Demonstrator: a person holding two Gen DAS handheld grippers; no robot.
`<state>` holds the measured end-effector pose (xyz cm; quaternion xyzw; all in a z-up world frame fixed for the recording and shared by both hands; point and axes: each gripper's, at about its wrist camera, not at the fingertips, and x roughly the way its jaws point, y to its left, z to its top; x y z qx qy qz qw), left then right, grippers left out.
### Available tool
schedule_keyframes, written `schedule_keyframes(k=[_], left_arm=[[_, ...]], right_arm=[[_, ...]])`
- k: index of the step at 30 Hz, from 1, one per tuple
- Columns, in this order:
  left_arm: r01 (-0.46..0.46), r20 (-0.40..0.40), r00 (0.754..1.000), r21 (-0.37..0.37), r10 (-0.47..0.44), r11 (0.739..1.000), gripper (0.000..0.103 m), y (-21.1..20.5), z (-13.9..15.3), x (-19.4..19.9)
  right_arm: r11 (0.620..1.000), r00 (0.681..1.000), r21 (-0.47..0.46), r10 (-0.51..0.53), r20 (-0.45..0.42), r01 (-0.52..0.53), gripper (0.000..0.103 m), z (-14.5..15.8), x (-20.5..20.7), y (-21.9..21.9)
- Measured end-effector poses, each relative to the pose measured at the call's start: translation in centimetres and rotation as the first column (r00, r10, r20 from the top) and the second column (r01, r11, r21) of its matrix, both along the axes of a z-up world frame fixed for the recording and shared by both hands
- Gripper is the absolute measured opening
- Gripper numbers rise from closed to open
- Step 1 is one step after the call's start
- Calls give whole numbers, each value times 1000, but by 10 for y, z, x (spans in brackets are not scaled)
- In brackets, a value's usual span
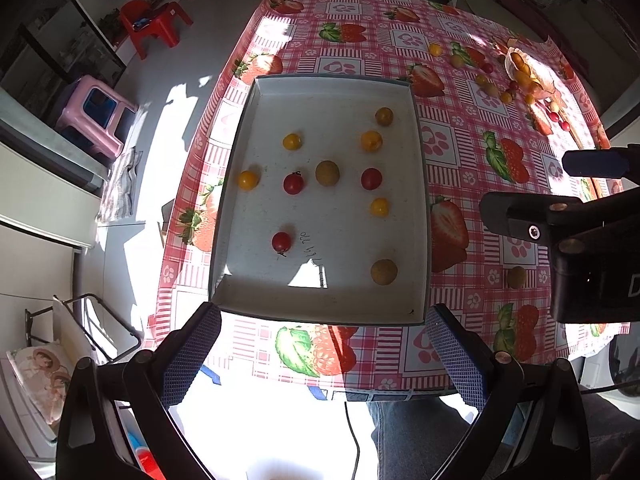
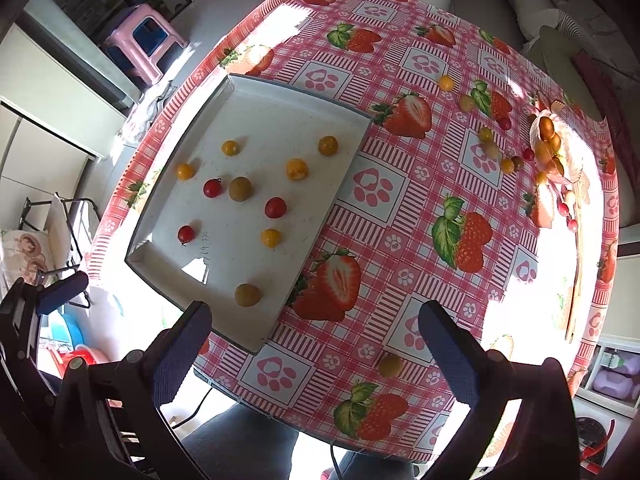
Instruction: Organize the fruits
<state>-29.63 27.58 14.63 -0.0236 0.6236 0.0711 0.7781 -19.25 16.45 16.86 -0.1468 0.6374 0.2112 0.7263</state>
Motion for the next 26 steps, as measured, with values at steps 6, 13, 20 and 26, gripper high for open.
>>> schedule_keyframes(k=[6, 13, 20, 26], left_arm=[[-4, 1, 1000, 3, 4, 1000, 103, 3, 1, 0], [-3, 4, 1000, 8, 3, 1000, 103, 3, 2, 0], [-10, -6, 1000, 3, 10, 1000, 103, 3, -1, -2], [-16, 42, 999, -7, 16, 1000, 103, 5, 7, -5]], right_arm=[[1000, 1000, -4, 5, 7, -5, 103, 1, 0, 1], [1000, 1000, -3, 6, 9, -6, 103, 2, -1, 1], [1000, 1000, -4, 14, 11, -14, 103, 3, -3, 2], [1000, 999, -7, 20, 25, -19, 103, 4, -5, 3]])
